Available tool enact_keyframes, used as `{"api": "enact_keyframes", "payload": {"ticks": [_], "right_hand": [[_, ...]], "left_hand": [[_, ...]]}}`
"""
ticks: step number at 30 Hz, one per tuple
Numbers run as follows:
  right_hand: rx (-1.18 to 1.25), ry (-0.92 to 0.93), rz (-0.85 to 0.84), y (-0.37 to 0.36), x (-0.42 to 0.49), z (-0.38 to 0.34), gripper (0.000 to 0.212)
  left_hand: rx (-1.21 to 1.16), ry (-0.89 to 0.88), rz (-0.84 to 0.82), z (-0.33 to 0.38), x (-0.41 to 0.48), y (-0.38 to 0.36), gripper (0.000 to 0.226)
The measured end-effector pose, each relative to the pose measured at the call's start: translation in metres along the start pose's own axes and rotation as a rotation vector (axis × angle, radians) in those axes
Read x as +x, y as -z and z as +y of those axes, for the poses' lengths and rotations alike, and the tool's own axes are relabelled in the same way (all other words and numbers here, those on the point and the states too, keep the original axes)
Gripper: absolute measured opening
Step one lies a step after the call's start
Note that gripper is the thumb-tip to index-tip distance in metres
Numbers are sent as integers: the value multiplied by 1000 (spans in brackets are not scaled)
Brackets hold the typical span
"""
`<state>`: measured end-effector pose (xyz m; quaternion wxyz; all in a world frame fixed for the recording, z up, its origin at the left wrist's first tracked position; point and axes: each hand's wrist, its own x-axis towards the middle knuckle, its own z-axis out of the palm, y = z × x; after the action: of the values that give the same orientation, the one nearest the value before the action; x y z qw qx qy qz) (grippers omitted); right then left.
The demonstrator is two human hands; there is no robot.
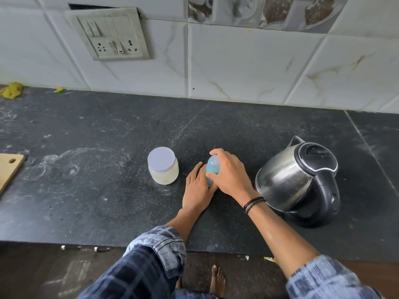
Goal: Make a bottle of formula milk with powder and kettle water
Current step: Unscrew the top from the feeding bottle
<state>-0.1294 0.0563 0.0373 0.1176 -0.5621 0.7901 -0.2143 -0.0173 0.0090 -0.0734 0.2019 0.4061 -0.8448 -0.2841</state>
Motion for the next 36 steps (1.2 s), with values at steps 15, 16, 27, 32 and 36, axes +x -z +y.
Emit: {"api": "enact_keyframes", "payload": {"ticks": [15,16,27,32,36], "right_hand": [[-43,-45,-45,8,5,1,72],[-55,-57,-28,6,5,-1,69],[-95,1,-88,4,14,0,60],[-16,-30,-51,-3,5,0,65],[-29,-7,-63,0,6,0,64]], "left_hand": [[-9,-6,-6,1,3,0,77],[-16,-4,-7,1,3,0,76],[-40,-17,2,4,2,5,74],[-32,-10,-18,5,2,4,75],[-55,-4,-8,6,2,6,74]]}}
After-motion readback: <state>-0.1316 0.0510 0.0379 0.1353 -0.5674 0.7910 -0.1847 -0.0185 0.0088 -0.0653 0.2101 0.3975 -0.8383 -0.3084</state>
